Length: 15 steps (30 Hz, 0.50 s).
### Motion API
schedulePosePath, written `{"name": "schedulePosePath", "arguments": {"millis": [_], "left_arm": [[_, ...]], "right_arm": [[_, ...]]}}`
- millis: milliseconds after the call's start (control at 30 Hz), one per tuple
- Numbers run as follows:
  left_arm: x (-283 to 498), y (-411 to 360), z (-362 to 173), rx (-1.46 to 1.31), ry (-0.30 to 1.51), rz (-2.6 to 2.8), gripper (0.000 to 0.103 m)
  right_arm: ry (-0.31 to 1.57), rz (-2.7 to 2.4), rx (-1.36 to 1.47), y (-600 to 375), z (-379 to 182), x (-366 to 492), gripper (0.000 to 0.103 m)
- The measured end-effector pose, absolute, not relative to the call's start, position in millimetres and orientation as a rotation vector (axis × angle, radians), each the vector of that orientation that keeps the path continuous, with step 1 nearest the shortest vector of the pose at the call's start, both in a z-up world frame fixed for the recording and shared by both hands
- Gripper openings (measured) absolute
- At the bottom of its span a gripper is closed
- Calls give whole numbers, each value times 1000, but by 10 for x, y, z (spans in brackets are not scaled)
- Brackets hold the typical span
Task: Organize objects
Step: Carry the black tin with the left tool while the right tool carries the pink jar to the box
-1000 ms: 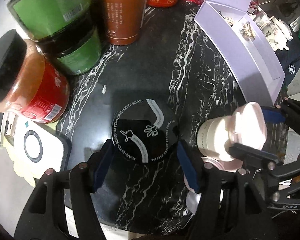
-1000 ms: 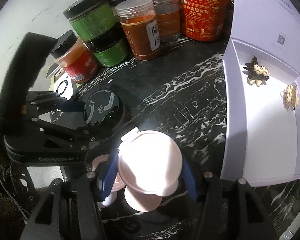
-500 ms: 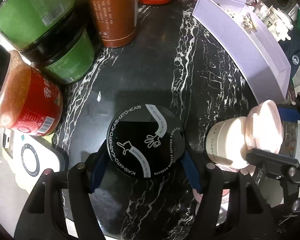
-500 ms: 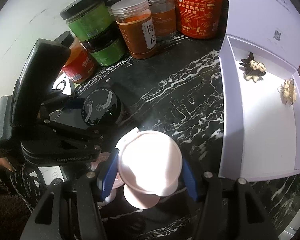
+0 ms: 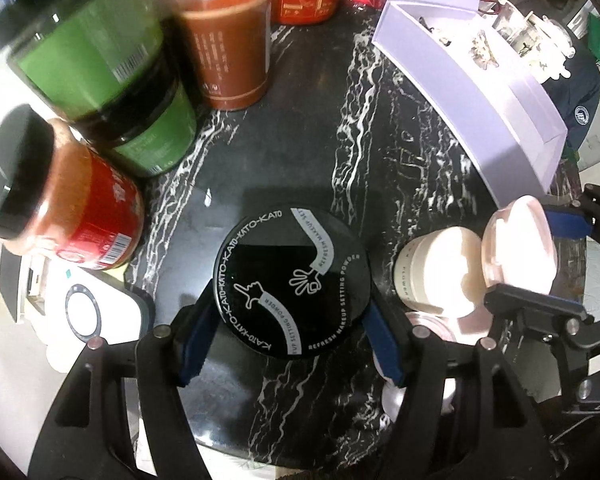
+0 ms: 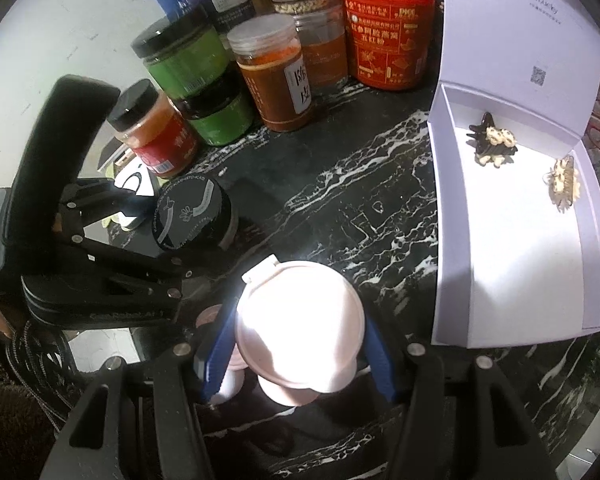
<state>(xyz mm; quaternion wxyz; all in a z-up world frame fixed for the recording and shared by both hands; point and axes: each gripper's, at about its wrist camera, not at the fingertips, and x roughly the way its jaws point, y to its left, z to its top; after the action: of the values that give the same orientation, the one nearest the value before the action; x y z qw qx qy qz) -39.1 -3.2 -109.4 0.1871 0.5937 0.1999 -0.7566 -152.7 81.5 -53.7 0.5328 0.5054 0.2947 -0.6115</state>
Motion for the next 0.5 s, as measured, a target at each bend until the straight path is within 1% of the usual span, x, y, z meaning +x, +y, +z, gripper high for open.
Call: {"name": "schedulePosePath", "arguments": {"millis": [133, 300, 367, 500], "left_arm": [[-399, -89, -955, 1648, 538, -2149, 66], [-406, 118, -733, 1631, 476, -2198, 66], [-519, -16, -694, 1632, 463, -2213, 66], [-600, 18, -528, 1640, 426, -2250, 66]], "right_arm": [[684, -1481, 1189, 892, -421, -1508, 60], [655, -1526, 1179, 1045, -279, -1527, 60], [644, -1545, 1178, 1113, -241, -1543, 60], [617, -1591, 1182, 1280, -164, -1590, 60]]}}
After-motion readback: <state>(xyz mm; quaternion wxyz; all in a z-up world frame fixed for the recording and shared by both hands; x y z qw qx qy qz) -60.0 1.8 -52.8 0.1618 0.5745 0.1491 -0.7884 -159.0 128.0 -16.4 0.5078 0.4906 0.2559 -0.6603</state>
